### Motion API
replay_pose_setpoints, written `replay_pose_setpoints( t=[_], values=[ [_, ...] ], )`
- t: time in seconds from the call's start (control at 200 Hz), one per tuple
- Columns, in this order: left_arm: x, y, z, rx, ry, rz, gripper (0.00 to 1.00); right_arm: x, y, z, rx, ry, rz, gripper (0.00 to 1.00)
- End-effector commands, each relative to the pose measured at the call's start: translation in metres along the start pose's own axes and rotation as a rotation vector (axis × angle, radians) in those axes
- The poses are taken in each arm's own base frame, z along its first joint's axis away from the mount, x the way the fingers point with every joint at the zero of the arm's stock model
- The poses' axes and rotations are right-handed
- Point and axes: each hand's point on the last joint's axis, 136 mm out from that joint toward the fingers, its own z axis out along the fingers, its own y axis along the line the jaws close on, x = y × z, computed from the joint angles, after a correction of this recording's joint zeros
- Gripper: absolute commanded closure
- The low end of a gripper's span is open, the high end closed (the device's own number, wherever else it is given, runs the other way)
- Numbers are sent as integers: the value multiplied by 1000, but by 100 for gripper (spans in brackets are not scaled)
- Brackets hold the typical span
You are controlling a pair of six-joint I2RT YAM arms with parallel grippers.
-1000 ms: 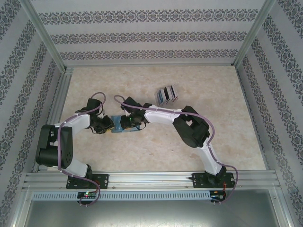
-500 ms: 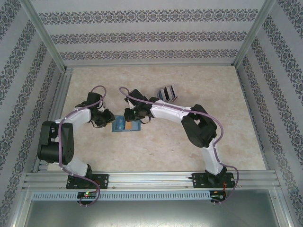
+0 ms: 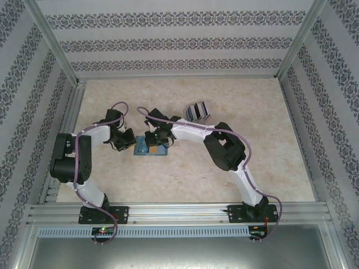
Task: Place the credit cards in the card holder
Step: Insert the credit card into the card slot.
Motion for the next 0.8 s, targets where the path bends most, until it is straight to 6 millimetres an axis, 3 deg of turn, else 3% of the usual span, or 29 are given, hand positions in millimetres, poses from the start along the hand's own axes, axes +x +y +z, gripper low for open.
replay_pose_setpoints(
  t=[0.0, 0.235, 0.38, 0.674, 0.794],
  values=[
    [6, 11, 15, -9, 18, -13, 100, 2, -3, 11, 17, 25, -13, 90],
    [15, 15, 21, 7, 30, -38, 100, -4, 10, 23, -21, 22, -16, 90],
    [15, 12, 14, 3, 27, -24, 100, -4, 12, 21, -29, 24, -17, 89],
    [-3, -21, -30, 64, -62, 5, 97, -12, 18, -22, -33, -43, -50, 77],
    [-3, -33, -38, 89, -75, 11, 97, -18, 22, -41, -35, -75, -59, 73]
  ],
)
